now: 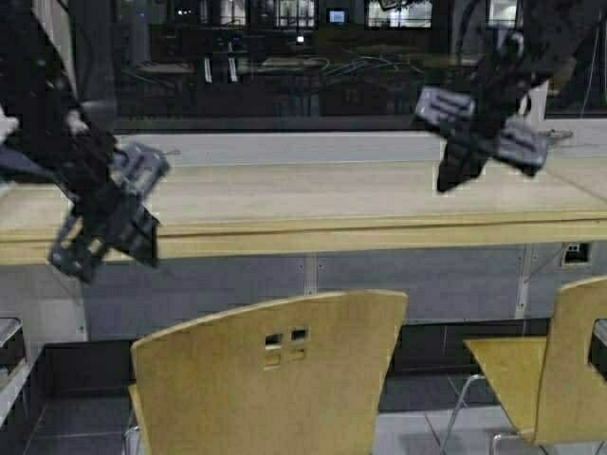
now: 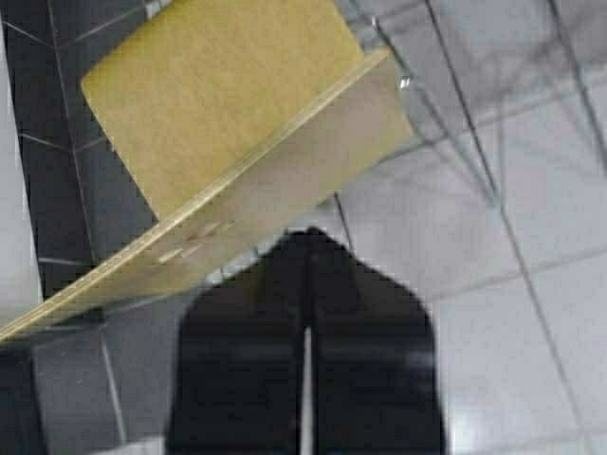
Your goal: Push the chairs under the table
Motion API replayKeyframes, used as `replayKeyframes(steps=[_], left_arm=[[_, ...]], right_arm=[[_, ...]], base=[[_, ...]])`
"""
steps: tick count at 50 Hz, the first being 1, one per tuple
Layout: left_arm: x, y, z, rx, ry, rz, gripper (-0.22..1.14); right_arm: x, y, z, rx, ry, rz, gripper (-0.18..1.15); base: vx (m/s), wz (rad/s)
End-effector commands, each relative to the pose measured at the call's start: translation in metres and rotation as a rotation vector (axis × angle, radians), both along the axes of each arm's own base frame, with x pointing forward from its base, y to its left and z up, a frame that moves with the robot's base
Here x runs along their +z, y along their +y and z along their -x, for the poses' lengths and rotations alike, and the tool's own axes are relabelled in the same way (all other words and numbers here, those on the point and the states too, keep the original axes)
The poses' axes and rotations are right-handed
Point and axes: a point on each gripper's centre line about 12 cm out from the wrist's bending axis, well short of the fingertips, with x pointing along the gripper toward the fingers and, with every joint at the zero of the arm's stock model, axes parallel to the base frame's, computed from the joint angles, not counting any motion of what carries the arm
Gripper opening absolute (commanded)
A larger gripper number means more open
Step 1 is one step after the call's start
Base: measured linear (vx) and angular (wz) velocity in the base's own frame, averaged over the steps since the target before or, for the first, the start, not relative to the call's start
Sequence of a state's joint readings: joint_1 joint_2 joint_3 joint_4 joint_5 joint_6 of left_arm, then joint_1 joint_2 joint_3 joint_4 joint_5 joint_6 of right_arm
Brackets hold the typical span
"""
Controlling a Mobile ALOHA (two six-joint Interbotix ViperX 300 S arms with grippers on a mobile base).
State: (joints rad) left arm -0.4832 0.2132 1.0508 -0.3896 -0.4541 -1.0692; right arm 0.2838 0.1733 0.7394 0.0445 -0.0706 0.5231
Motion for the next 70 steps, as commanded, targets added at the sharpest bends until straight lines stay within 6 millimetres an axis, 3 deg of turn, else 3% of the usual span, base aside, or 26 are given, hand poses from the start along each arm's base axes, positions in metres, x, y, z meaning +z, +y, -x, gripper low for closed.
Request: replayKeyframes(steps=[1, 9, 14, 25, 32, 38, 50, 70], left_arm=[[-0.002, -0.011, -0.001, 0.001, -0.001, 0.025, 0.41], [-0.002, -0.017, -0.003, 0.001, 0.0, 0.039, 0.71], [-0.001, -0.023, 0.0, 0.003, 0.004, 0.061, 0.8], [-0.015, -0.035, 0.008, 0.006, 0.065, 0.078, 0.8], [-0.033, -0.047, 0.019, 0.048, 0.146, 0.093, 0.8], [-0.043, -0.062, 0.02, 0.104, 0.169, 0.123, 0.8], [-0.052, -0.085, -0.003, 0.113, 0.145, 0.154, 0.8], [-0.078, -0.085, -0.008, 0.182, 0.163, 0.141, 0.8]], right_arm=[[-0.008, 0.001, -0.004, -0.057, 0.026, -0.041, 0.5], [-0.028, 0.0, -0.003, -0.169, 0.098, -0.11, 0.84], [-0.039, -0.001, -0.001, -0.274, 0.145, -0.171, 0.95], [-0.062, -0.009, 0.022, -0.548, 0.275, -0.304, 0.95], [-0.073, -0.009, 0.03, -0.602, 0.328, -0.316, 0.95], [-0.074, -0.007, 0.024, -0.597, 0.33, -0.32, 0.95], [-0.078, -0.001, 0.008, -0.588, 0.323, -0.325, 0.95], [-0.104, 0.007, -0.012, -0.553, 0.364, -0.294, 0.95]], base=[[0.14, -0.01], [0.12, 0.02], [0.11, 0.08], [0.12, 0.12], [0.11, 0.09], [0.07, 0.06], [0.02, 0.02], [0.0, 0.0]])
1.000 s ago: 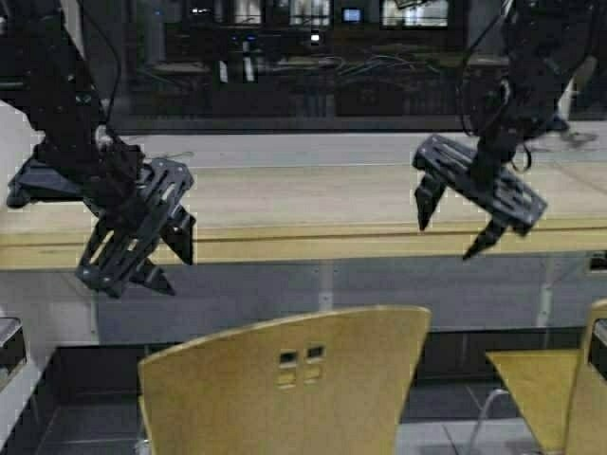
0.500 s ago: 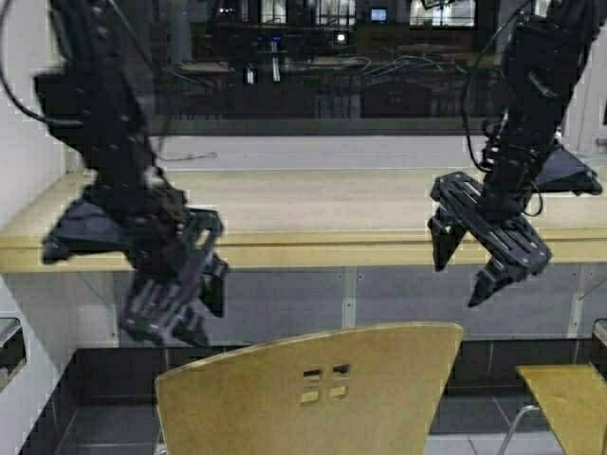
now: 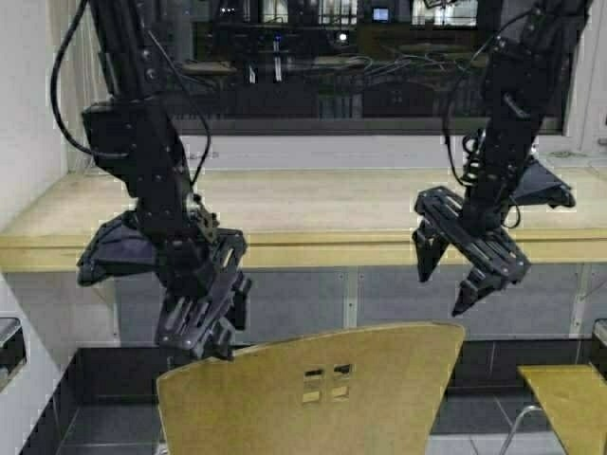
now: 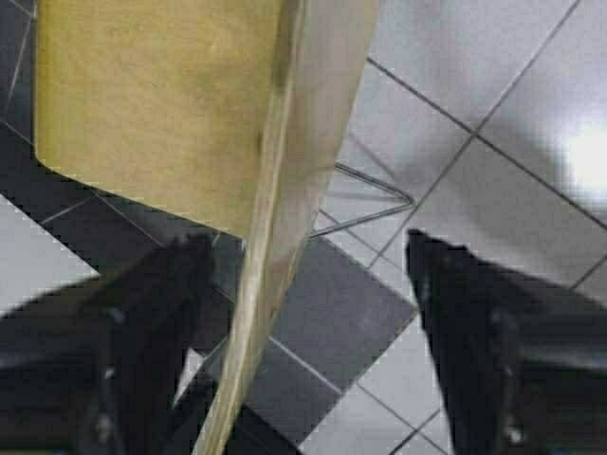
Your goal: Push the chairs under the table
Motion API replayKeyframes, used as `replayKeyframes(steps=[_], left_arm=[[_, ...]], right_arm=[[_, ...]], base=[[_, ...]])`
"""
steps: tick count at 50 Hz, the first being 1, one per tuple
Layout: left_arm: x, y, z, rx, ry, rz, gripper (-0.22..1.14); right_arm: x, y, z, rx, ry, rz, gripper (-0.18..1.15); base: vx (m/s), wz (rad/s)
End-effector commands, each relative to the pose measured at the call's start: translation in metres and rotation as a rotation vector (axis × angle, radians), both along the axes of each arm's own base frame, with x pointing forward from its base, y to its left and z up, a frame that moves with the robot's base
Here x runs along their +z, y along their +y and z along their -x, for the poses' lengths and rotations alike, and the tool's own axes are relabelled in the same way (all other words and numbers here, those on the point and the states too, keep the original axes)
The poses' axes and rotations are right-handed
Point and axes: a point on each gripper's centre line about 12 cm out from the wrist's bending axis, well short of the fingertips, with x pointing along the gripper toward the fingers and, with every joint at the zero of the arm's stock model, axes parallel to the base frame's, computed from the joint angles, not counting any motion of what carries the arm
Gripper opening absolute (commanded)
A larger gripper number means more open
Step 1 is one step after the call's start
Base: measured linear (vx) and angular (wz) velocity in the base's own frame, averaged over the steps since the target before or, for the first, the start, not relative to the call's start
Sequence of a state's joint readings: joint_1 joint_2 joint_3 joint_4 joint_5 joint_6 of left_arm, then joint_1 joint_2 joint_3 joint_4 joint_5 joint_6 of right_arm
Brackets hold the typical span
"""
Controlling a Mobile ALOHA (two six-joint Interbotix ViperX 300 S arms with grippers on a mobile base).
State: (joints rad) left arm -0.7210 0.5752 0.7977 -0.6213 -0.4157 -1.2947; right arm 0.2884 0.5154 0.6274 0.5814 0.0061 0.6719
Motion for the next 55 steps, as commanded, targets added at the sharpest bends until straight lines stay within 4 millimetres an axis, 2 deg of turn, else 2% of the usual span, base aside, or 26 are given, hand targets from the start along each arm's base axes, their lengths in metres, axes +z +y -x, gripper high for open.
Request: replayKeyframes(steps=[1, 13, 31, 42, 55], left_arm=[[0.004, -0.005, -0.008, 0.031, -0.034, 0.022, 0.8], [-0.013, -0.009, -0.017, 0.081, -0.033, 0.02, 0.8], [-0.047, -0.026, -0.04, 0.123, -0.042, 0.032, 0.8], [-0.069, -0.026, -0.044, 0.17, -0.035, 0.022, 0.8], [-0.082, -0.026, -0.048, 0.201, -0.029, 0.02, 0.79]], right_arm=[[0.003, 0.005, -0.013, 0.013, -0.026, -0.006, 0.95], [-0.013, 0.009, -0.025, 0.022, -0.017, -0.002, 0.95], [-0.07, 0.018, -0.039, 0.042, 0.041, 0.017, 0.95], [-0.094, 0.029, -0.064, 0.07, 0.012, 0.018, 0.94], [-0.116, 0.036, -0.062, 0.095, 0.033, 0.027, 0.93]], base=[[0.0, 0.0], [0.0, 0.0], [0.0, 0.0], [0.0, 0.0], [0.0, 0.0]])
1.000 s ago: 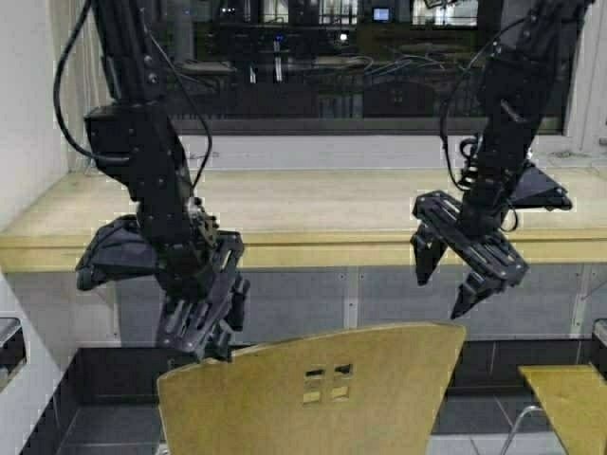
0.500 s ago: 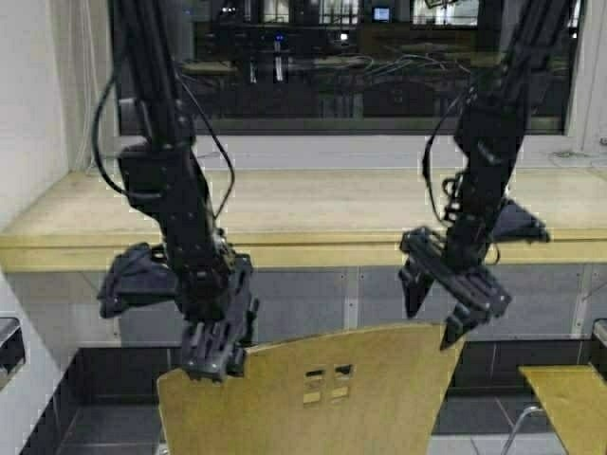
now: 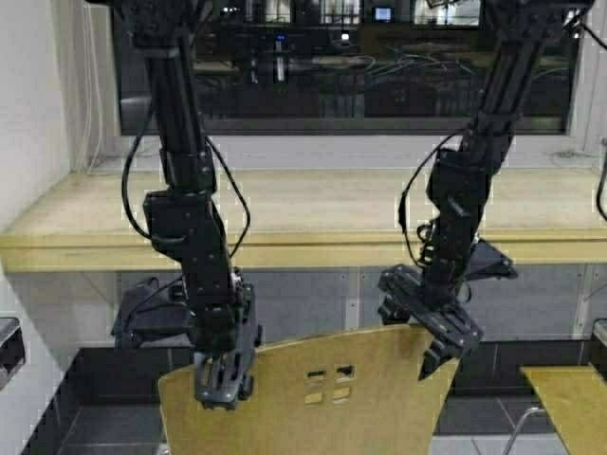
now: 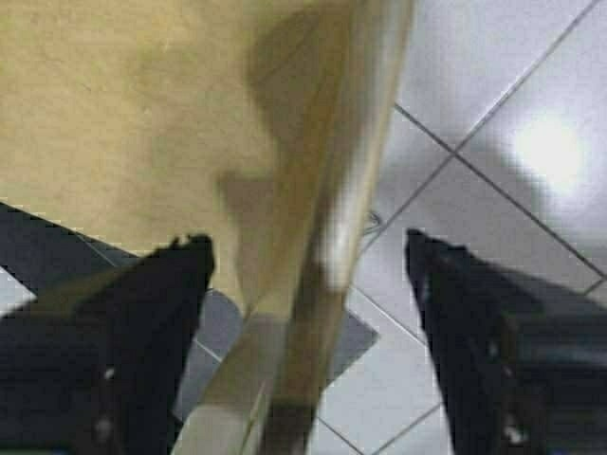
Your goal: Push the chairs under the table
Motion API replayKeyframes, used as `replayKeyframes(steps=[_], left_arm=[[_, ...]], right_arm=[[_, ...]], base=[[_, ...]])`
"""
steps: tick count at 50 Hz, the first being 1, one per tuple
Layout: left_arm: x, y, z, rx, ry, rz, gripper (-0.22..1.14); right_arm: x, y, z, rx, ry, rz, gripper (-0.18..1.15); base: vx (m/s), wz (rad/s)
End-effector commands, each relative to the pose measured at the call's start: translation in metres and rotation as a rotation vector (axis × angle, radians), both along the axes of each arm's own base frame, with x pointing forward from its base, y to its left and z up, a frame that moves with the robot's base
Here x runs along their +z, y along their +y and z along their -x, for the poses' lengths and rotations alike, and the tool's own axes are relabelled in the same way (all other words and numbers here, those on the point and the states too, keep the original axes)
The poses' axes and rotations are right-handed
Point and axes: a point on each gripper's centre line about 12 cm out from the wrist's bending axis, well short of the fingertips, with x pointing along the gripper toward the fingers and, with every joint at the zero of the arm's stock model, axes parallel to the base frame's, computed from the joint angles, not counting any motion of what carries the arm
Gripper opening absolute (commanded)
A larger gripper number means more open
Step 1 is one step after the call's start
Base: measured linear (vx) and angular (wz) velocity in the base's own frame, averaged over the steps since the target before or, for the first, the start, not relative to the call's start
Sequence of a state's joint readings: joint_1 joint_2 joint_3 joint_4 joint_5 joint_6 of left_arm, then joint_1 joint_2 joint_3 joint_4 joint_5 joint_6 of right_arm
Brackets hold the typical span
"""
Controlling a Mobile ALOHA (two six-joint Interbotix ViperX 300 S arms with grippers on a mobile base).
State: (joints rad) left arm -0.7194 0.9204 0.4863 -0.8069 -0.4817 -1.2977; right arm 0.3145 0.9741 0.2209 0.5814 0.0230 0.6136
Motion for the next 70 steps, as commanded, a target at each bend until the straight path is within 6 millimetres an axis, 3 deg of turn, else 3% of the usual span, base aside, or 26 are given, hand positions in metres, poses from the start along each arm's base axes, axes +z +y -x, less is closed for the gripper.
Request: replayKeyframes(steps=[1, 8, 17, 23, 56, 70], left_arm=[[0.004, -0.006, -0.005, 0.006, -0.015, 0.016, 0.78], [0.001, -0.007, -0.006, 0.008, -0.014, 0.016, 0.55], [0.0, 0.002, -0.012, 0.034, -0.013, 0.015, 0.17], [0.002, 0.01, -0.019, 0.056, -0.016, 0.015, 0.05], [0.009, 0.066, -0.047, 0.158, -0.024, -0.014, 0.05], [0.017, 0.093, -0.068, 0.192, -0.051, -0.032, 0.05]], right_arm=[[0.004, 0.007, -0.007, 0.011, -0.022, -0.007, 0.93], [0.003, 0.008, -0.006, 0.018, -0.021, -0.004, 0.74], [0.002, 0.01, -0.002, 0.022, -0.013, -0.003, 0.25], [0.001, 0.015, 0.0, 0.034, -0.01, -0.003, 0.0], [-0.01, 0.051, 0.052, 0.107, 0.071, 0.012, 0.04], [-0.004, 0.057, 0.049, 0.138, 0.065, 0.008, 0.04]], base=[[0.0, 0.0], [0.0, 0.0], [0.0, 0.01], [0.01, 0.01], [0.1, 0.0], [0.14, 0.0]])
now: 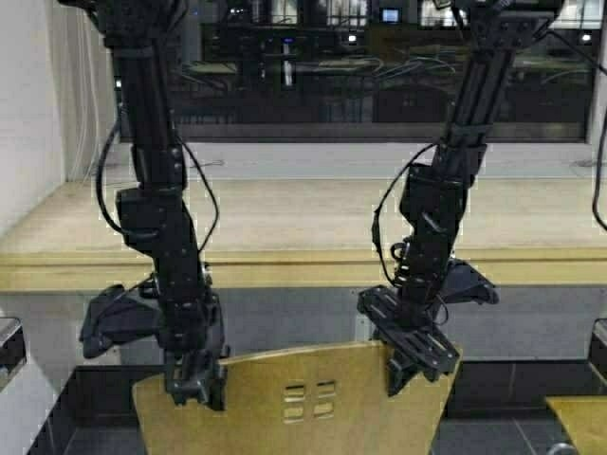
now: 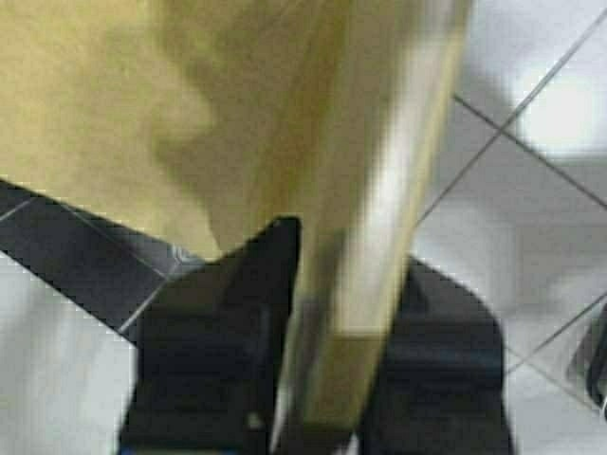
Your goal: Push the chairs under the table
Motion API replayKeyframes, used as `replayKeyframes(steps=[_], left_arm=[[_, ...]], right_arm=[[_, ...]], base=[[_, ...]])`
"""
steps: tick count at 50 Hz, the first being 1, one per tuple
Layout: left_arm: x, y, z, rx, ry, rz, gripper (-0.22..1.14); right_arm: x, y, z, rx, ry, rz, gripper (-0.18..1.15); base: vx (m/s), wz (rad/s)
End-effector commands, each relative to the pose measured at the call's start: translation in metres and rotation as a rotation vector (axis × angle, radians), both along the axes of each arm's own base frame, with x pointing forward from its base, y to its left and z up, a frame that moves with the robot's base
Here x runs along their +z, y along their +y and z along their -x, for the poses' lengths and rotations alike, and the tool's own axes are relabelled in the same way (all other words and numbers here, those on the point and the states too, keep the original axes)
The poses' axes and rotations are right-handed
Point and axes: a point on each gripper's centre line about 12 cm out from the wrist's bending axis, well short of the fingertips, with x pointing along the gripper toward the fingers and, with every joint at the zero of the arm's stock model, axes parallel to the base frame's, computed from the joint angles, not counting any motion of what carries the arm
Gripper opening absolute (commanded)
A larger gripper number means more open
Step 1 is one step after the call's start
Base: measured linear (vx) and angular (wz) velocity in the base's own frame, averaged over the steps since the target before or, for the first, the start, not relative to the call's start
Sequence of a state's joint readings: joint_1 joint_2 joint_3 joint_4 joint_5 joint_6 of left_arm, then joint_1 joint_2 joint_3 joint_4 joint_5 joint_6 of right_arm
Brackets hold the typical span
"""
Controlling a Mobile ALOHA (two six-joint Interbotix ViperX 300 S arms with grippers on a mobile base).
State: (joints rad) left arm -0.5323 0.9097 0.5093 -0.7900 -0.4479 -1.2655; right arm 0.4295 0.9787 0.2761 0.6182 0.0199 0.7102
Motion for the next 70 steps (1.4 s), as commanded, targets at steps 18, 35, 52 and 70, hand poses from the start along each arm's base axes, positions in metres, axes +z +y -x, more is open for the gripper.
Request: replayKeyframes(steps=[18, 35, 52, 70], left_arm=[[0.03, 0.029, -0.043, 0.006, -0.101, -0.037, 0.05], [0.029, 0.032, -0.043, 0.006, -0.101, -0.044, 0.05], [0.032, 0.034, -0.045, 0.01, -0.106, -0.044, 0.05], [0.033, 0.041, -0.05, 0.023, -0.112, -0.045, 0.05]], right_arm=[[0.003, 0.023, 0.011, 0.154, 0.011, 0.014, 0.04], [0.005, 0.028, 0.015, 0.135, 0.02, 0.005, 0.04], [0.008, 0.037, 0.028, 0.122, 0.043, -0.007, 0.04], [-0.001, 0.046, 0.031, 0.133, 0.051, -0.008, 0.04]], base=[[0.18, 0.11], [0.2, 0.01], [0.24, 0.04], [0.23, -0.02]])
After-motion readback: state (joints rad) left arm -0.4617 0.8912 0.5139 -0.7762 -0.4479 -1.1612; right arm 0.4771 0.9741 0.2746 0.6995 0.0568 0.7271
